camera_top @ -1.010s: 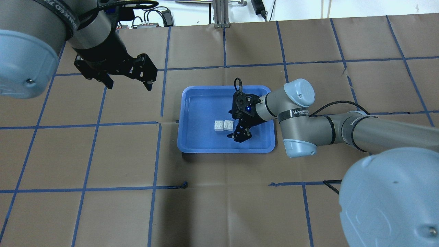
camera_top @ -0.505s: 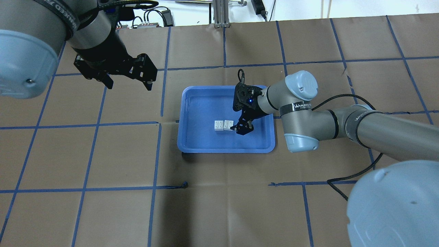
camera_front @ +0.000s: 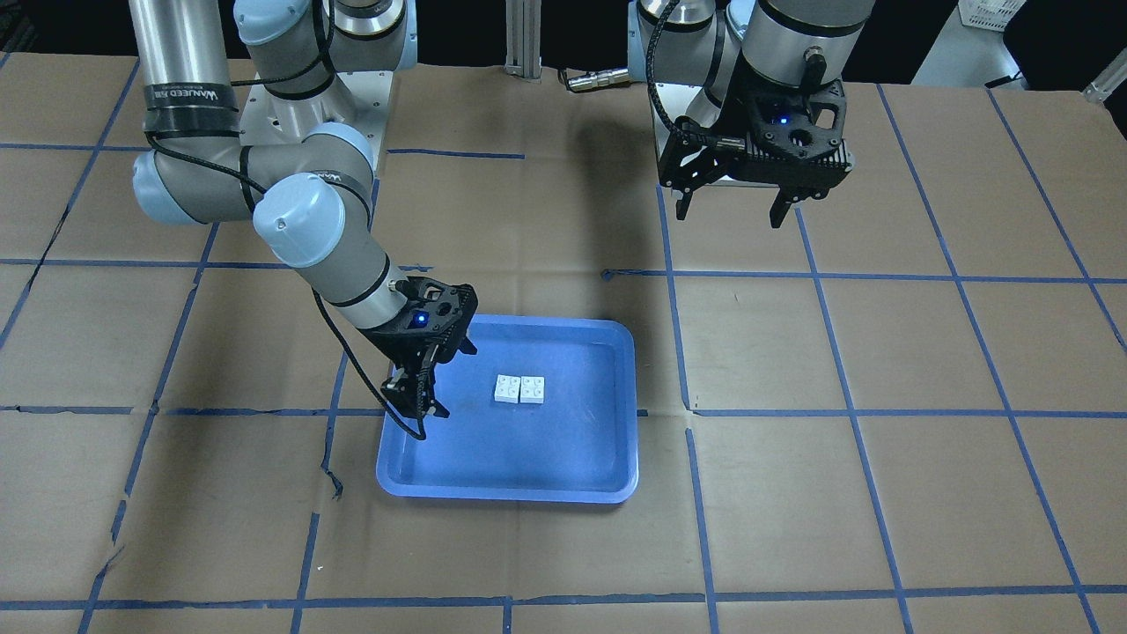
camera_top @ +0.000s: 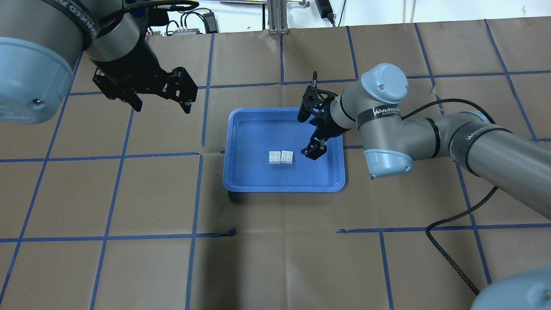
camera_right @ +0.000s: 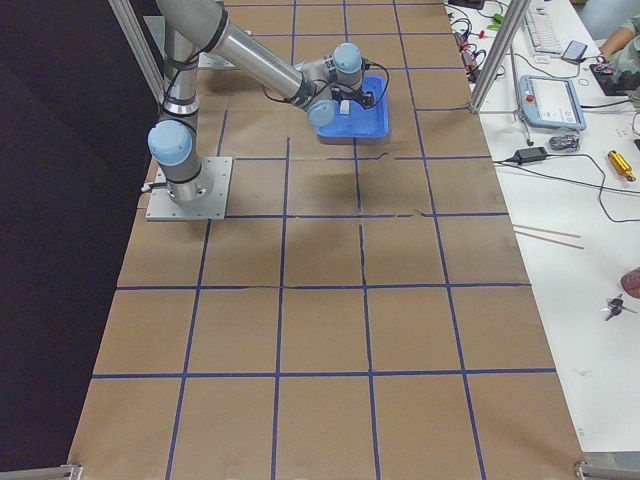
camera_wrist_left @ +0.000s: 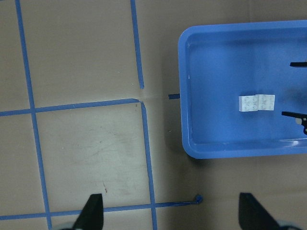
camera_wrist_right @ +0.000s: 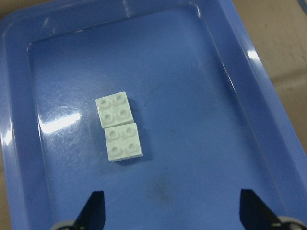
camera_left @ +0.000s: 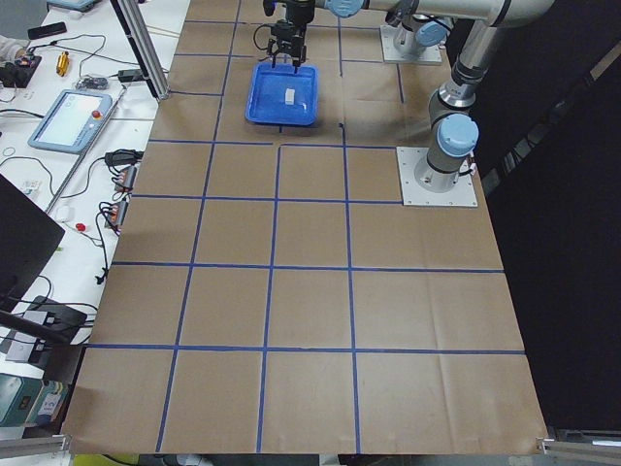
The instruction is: Assemble white blocks and place on blue tray
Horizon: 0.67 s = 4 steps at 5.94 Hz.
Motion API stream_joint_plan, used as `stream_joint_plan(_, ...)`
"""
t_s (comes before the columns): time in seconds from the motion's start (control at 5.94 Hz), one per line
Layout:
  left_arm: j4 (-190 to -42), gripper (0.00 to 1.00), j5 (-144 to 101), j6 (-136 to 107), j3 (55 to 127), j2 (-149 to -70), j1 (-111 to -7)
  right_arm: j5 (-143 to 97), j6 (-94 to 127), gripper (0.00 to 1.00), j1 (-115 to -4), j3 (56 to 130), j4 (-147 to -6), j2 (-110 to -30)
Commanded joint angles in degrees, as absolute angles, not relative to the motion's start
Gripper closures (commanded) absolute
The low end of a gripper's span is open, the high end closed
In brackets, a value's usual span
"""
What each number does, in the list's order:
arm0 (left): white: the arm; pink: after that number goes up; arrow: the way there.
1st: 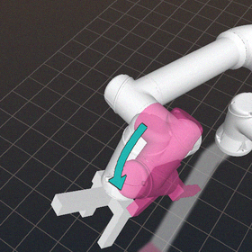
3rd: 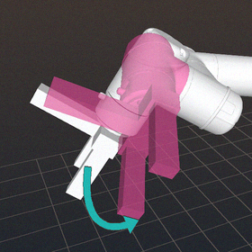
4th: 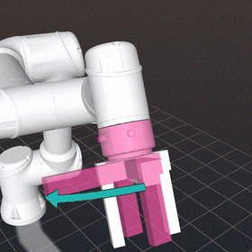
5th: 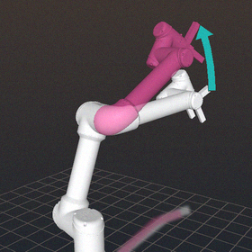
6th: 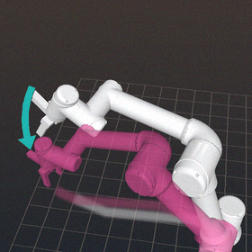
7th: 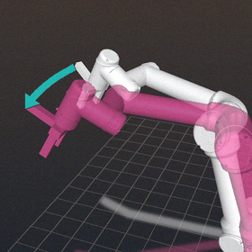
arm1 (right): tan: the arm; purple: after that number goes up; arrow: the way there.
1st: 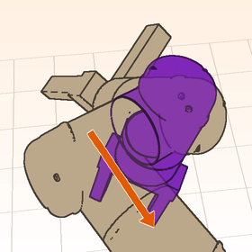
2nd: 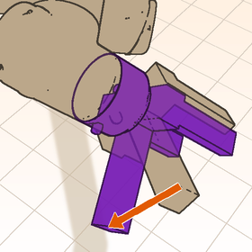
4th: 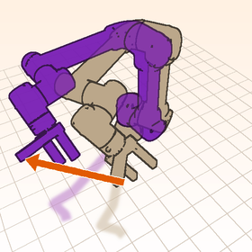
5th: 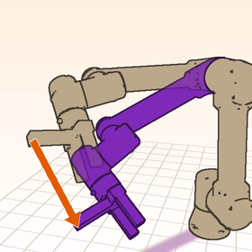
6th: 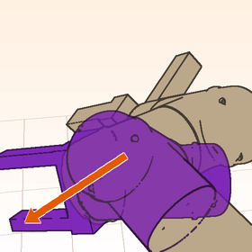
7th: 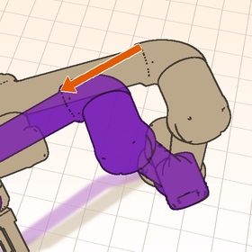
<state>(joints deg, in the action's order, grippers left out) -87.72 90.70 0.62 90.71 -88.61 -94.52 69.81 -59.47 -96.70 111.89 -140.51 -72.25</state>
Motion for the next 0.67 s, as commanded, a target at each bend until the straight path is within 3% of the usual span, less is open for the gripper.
stream_joint_plan(0.0,-87.7,0.01,90.7,0.6,90.7,-88.6,-94.5,77.1,-42.7,0.0,-96.6,107.2,-127.7,-77.0)
stream_joint_plan(0.5,-87.7,0.01,90.7,0.6,90.7,-88.6,-94.5,87.1,-20.6,0.0,-95.2,102.4,-115.1,-81.6)
